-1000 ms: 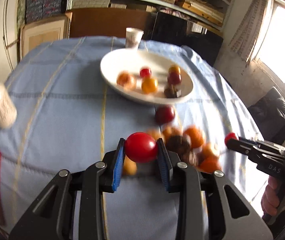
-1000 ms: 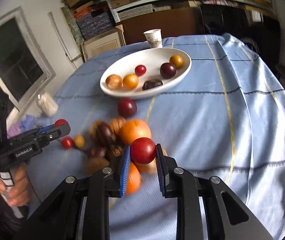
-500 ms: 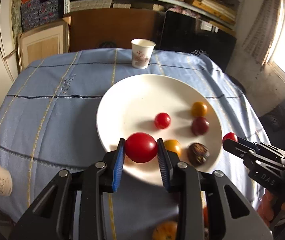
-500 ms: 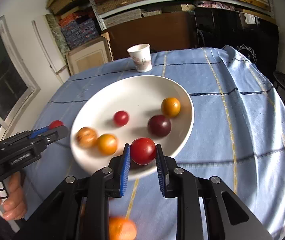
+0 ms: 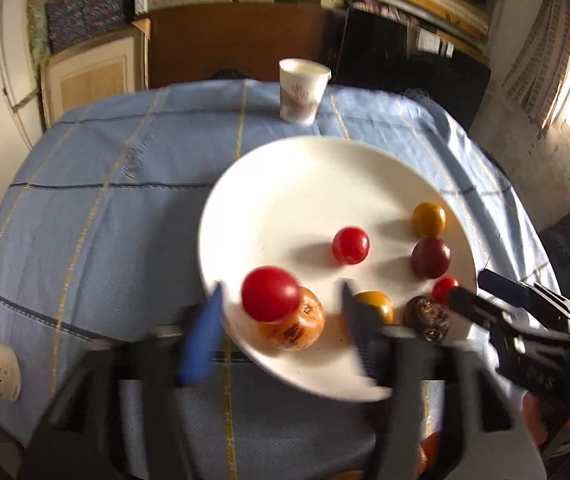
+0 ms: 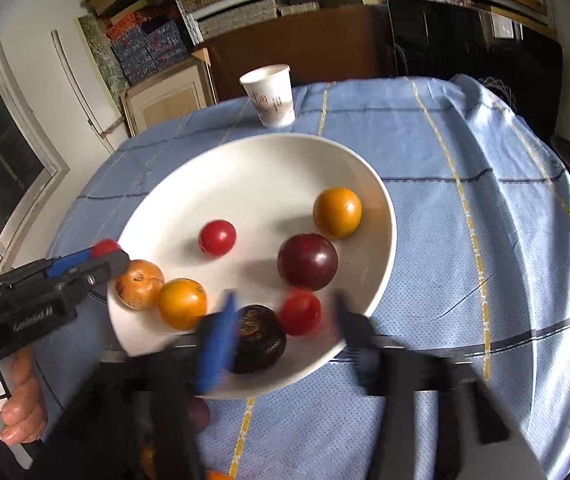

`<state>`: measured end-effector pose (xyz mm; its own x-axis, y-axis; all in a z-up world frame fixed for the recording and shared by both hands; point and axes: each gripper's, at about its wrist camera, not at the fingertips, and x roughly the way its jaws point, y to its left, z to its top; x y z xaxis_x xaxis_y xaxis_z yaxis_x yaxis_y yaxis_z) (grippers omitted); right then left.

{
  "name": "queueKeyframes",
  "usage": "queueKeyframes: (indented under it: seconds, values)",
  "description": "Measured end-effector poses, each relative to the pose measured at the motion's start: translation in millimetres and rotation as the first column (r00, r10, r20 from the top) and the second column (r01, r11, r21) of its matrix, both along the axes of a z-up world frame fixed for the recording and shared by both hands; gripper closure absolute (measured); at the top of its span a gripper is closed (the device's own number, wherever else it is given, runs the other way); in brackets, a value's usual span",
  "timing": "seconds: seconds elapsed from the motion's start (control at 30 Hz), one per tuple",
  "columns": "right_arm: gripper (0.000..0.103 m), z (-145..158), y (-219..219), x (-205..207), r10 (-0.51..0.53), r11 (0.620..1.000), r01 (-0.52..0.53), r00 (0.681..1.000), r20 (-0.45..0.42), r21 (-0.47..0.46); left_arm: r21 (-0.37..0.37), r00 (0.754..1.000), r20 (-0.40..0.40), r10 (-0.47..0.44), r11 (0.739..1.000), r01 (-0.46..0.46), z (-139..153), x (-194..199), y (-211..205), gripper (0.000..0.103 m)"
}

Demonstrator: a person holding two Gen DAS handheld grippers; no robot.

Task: Organize fruits
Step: 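Carry both tomatoes over the white plate and open both tools to drop them, then move both open tools back from the plate toward the fruit pile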

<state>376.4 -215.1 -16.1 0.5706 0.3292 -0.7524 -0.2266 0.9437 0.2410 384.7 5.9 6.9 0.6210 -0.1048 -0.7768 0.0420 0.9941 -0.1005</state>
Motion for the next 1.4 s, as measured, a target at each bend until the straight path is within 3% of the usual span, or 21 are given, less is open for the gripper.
queueKeyframes:
  seconds: [0.1, 0.17, 0.23, 0.33, 0.47, 0.5, 0.57, 0.67, 0.77, 0.87, 0.97, 1.07, 1.2, 1.23, 1.33, 1.4]
  values:
    - [0.009, 19, 1, -24, -0.031, 0.998, 0.036, 0.993, 0.114, -0.043, 0.024, 0.994, 0.108, 0.012, 1.0, -0.015, 20, -28, -1, 0.013]
    - [0.003, 29, 0, -41, -0.054, 0.996, 0.066, 0.983, 0.177, -0.063, 0.037, 0.99, 0.143, -0.001, 0.999, -0.004, 29, -45, -2, 0.012]
    - [0.003, 40, -3, -68, -0.039, 0.997, 0.056, 0.967, 0.253, -0.059, 0.054, 0.982, 0.19, -0.015, 0.999, 0.004, 38, -70, -5, 0.009]
    - [0.004, 47, -13, -101, 0.04, 0.998, -0.053, 0.95, 0.31, 0.035, 0.079, 0.966, 0.257, -0.021, 0.997, 0.001, 45, -112, -8, 0.008]
    - [0.004, 37, -35, -129, -0.045, 0.989, 0.015, 0.979, 0.2, 0.148, 0.093, 0.953, 0.301, -0.04, 0.996, 0.012, 45, -168, -11, 0.006]
    - [0.004, 31, -40, -134, -0.05, 0.987, 0.029, 0.99, 0.129, 0.157, 0.096, 0.952, 0.305, -0.041, 0.995, 0.012, 41, -184, -10, 0.006]
    - [0.004, 24, -45, -145, -0.079, 0.987, 0.067, 0.994, 0.076, 0.148, 0.093, 0.948, 0.316, -0.025, 0.996, -0.005, 34, -205, -9, 0.006]
    - [0.003, 24, -48, -180, -0.151, 0.988, 0.144, 0.97, 0.189, 0.051, 0.101, 0.953, 0.304, -0.011, 0.995, -0.021, 19, -231, -10, 0.006]
    - [0.004, 27, -37, -213, -0.061, 0.996, 0.074, 0.959, 0.278, -0.038, 0.053, 0.966, 0.257, -0.029, 0.998, 0.016, 9, -246, -10, 0.006]
    - [0.004, 23, -19, -227, -0.013, 0.99, 0.038, 0.984, 0.178, -0.137, 0.026, 0.969, 0.247, -0.023, 1.0, 0.017, 3, -254, -8, 0.006]
    - [0.004, 25, -15, -242, -0.061, 0.973, 0.104, 0.977, 0.205, -0.208, 0.029, 0.967, 0.255, -0.017, 1.0, 0.01, -2, -263, -6, 0.006]
    - [0.004, 30, -31, -251, -0.142, 0.975, 0.178, 0.96, 0.241, -0.136, 0.014, 0.967, 0.253, -0.022, 1.0, 0.019, -5, -269, -4, 0.006]
    - [0.003, 22, -54, -244, -0.218, 0.975, 0.208, 0.961, 0.169, 0.08, 0.005, 0.966, 0.258, -0.023, 1.0, 0.023, -5, -275, 3, 0.006]
    - [0.003, 17, -59, -240, -0.219, 0.97, 0.204, 0.969, 0.117, 0.131, 0.003, 0.966, 0.258, -0.02, 1.0, 0.02, -7, -276, 5, 0.006]
    - [0.004, 3, -49, -226, -0.048, 0.992, 0.041, 0.997, 0.054, 0.116, -0.003, 0.97, 0.242, -0.017, 1.0, 0.018, -13, -276, 9, 0.006]
    - [0.004, -2, -41, -226, -0.009, 0.996, 0.006, 0.999, 0.038, 0.086, -0.015, 0.974, 0.224, -0.017, 1.0, 0.021, -16, -275, 11, 0.006]
